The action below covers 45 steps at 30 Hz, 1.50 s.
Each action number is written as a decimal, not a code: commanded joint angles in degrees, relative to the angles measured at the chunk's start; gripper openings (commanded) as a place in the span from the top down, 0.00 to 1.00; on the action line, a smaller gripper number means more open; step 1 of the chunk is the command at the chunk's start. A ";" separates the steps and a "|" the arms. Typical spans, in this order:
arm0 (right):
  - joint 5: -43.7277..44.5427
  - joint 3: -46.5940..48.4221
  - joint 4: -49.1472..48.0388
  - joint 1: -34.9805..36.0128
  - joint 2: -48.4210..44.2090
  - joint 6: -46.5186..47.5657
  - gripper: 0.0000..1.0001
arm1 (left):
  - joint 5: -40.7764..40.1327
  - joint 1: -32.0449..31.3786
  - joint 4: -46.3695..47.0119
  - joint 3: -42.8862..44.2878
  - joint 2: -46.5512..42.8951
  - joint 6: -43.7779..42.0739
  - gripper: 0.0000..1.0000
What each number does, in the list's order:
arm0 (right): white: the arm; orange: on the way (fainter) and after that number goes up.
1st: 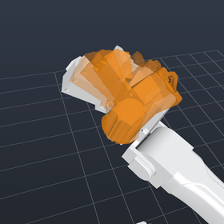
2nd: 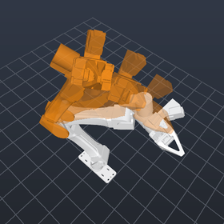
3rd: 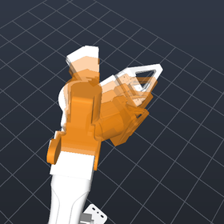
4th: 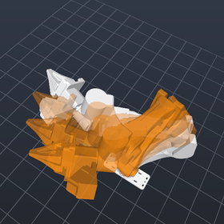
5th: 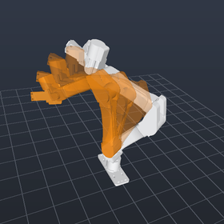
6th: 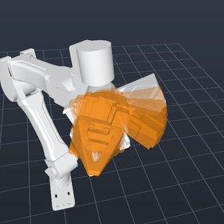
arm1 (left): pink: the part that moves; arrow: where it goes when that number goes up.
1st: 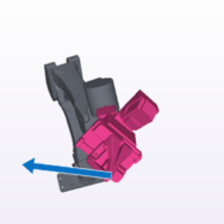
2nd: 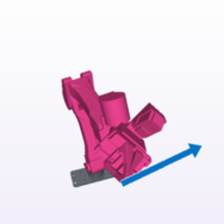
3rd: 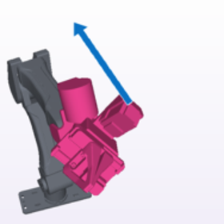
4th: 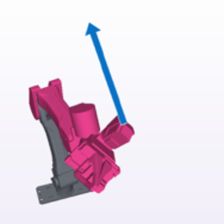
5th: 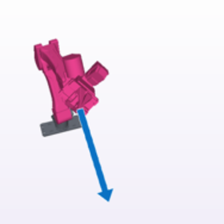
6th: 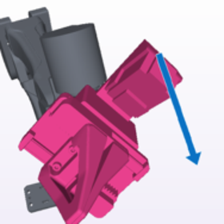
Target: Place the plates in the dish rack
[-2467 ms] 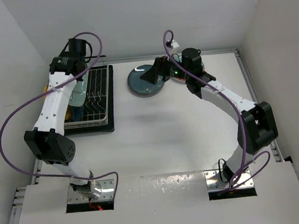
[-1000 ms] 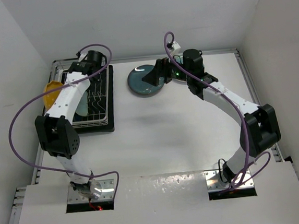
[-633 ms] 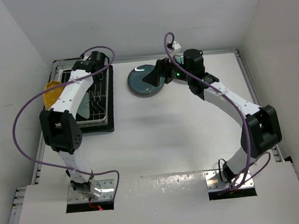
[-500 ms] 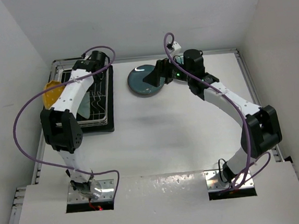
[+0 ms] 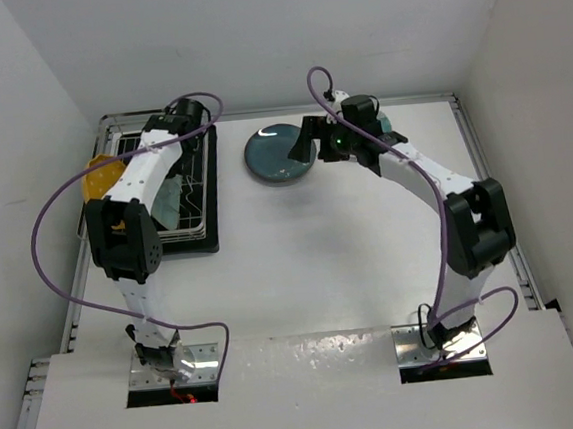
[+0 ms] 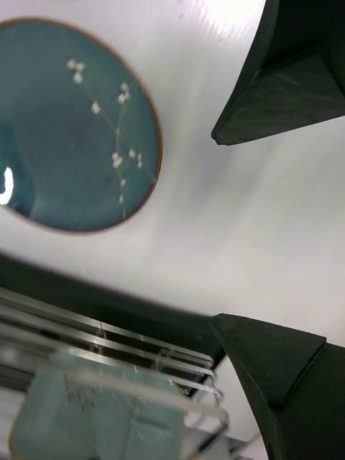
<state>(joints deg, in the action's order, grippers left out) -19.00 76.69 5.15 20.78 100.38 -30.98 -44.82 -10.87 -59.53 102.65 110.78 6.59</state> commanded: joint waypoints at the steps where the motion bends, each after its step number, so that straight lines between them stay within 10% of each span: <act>1: 5.37 3.20 3.11 -1.17 3.94 -3.90 0.00 | -1.68 1.12 1.08 4.04 -1.70 -0.26 0.76; 11: 12.67 17.79 8.13 -3.02 24.68 -12.60 0.05 | -1.68 0.06 1.08 8.88 -2.24 -3.07 0.42; 18: 12.50 21.31 2.15 -3.02 34.16 -19.90 0.39 | 4.99 0.06 1.26 11.34 -7.41 -5.18 0.36; 23: 9.78 26.41 2.15 -3.37 40.68 -24.03 0.50 | 24.74 1.82 2.92 10.65 -12.77 -9.48 0.34; 25: 8.90 24.40 -0.64 -3.46 40.60 -25.87 0.80 | 30.90 2.35 2.93 9.15 -15.40 -12.37 0.32; 27: 8.72 22.29 -2.24 -3.81 39.81 -27.19 1.00 | 38.64 2.35 2.93 8.09 -16.82 -14.23 0.30; 36: -1.73 3.84 -19.21 -7.15 20.33 -18.35 1.00 | 61.05 2.35 0.03 6.77 -17.71 -20.74 0.18; 45: -24.75 -11.55 -30.62 -7.77 -3.08 -11.11 1.00 | 65.21 -3.97 0.55 6.77 -9.99 -18.64 0.13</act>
<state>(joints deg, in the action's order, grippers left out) -28.16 65.21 -9.04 12.40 104.92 -41.98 16.45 -11.66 -59.16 109.51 98.39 -12.58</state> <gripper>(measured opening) 0.047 0.870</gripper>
